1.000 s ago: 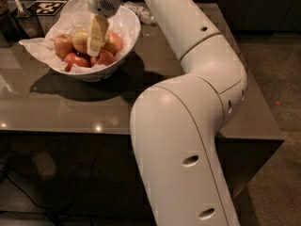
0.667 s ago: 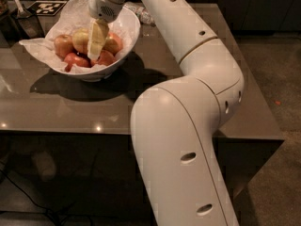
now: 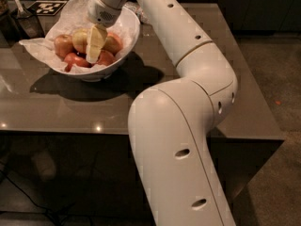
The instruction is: Pick apple from white bowl
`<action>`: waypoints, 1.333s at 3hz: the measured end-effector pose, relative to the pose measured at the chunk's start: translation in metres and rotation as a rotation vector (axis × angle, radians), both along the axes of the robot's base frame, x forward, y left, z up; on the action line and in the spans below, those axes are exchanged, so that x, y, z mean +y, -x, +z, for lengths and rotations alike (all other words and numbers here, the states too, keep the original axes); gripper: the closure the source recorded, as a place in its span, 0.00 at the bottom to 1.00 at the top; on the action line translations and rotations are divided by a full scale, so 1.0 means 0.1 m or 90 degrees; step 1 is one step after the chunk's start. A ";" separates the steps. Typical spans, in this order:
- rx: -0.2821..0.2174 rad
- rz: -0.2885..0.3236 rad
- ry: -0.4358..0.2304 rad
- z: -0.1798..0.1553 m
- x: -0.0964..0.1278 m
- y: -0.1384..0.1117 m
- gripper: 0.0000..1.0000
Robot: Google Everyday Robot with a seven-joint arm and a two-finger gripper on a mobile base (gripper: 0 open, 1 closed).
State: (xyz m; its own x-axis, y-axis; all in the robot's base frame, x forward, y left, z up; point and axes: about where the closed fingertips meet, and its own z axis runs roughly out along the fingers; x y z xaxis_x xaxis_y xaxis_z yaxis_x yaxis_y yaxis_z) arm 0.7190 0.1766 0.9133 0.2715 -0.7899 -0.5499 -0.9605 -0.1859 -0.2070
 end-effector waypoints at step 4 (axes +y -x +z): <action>0.000 0.000 0.000 0.00 0.00 0.00 0.88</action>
Offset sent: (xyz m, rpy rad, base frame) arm 0.0000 0.0000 0.0000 0.0000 0.0000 0.0000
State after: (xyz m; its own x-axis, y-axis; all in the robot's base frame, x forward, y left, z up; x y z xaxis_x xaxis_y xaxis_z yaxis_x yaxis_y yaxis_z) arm 0.7191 0.1766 0.9133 0.2715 -0.7899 -0.5499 -0.9605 -0.1859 -0.2071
